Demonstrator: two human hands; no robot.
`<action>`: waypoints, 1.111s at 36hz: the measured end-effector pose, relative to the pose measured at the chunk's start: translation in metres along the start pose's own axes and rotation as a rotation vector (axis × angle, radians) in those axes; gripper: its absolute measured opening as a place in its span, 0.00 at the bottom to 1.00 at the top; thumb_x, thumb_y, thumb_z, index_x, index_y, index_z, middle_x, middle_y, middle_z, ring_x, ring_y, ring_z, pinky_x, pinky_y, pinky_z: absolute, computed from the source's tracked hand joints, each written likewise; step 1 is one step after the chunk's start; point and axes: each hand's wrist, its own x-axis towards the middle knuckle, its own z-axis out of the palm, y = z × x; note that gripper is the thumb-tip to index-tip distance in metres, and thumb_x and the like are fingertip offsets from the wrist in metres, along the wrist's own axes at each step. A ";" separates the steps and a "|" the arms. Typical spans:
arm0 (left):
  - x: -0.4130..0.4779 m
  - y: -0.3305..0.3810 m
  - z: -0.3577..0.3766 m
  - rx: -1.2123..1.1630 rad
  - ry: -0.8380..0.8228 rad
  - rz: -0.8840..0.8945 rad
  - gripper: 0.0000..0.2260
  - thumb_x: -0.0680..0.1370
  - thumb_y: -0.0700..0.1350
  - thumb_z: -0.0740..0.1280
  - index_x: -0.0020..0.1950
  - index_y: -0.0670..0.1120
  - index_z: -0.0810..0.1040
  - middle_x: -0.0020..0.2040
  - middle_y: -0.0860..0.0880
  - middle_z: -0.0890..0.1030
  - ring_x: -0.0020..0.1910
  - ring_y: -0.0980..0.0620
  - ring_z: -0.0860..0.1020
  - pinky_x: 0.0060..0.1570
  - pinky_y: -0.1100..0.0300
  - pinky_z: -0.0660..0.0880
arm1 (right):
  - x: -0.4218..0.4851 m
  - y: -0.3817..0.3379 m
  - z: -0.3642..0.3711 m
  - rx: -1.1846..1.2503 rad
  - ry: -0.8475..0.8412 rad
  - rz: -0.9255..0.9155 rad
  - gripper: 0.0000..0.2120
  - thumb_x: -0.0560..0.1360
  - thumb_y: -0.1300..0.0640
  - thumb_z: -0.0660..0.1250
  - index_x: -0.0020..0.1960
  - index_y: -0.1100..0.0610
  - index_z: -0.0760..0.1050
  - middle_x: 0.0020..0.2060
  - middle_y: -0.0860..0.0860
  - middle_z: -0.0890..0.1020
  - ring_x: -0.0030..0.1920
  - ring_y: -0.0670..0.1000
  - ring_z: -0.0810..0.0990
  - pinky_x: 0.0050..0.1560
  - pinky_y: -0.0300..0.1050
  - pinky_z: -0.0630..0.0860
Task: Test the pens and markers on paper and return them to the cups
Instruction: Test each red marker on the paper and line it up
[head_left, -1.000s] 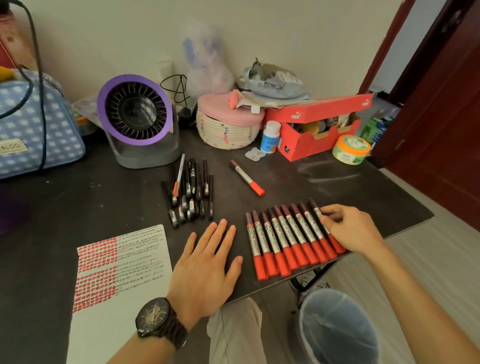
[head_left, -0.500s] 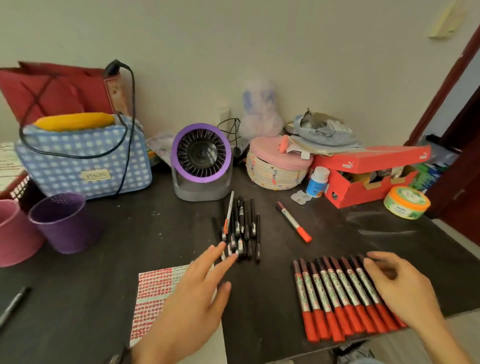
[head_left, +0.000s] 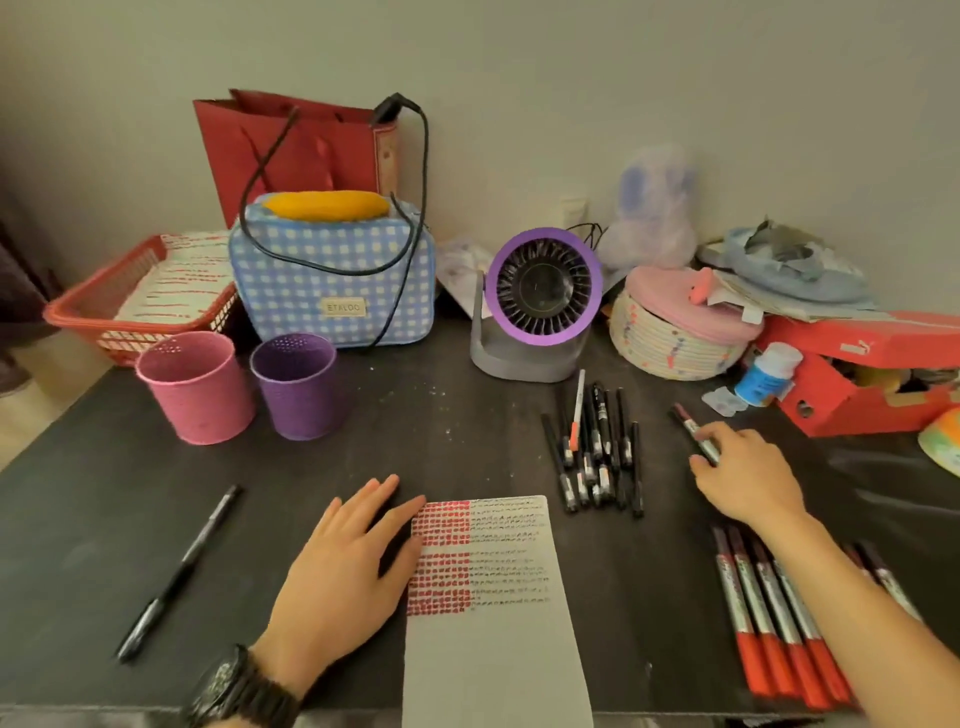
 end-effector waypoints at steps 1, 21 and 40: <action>0.001 0.000 0.000 0.009 0.001 0.002 0.29 0.77 0.70 0.41 0.78 0.67 0.59 0.81 0.61 0.53 0.80 0.59 0.49 0.78 0.55 0.44 | 0.002 0.000 0.002 -0.013 -0.012 0.010 0.13 0.81 0.50 0.64 0.65 0.48 0.73 0.60 0.58 0.75 0.59 0.64 0.76 0.57 0.56 0.76; -0.004 -0.002 -0.001 -0.184 0.107 -0.024 0.23 0.83 0.59 0.56 0.79 0.62 0.59 0.78 0.58 0.64 0.76 0.58 0.62 0.76 0.59 0.53 | -0.224 -0.131 -0.014 1.772 -0.278 0.076 0.13 0.69 0.61 0.67 0.50 0.54 0.87 0.39 0.53 0.84 0.42 0.52 0.86 0.40 0.43 0.83; -0.094 0.083 -0.014 -0.324 0.310 0.010 0.23 0.83 0.57 0.52 0.34 0.48 0.73 0.31 0.55 0.71 0.36 0.53 0.68 0.33 0.50 0.71 | -0.302 -0.160 0.027 1.946 -0.223 0.173 0.10 0.64 0.61 0.77 0.41 0.55 0.77 0.45 0.56 0.82 0.50 0.54 0.84 0.46 0.44 0.82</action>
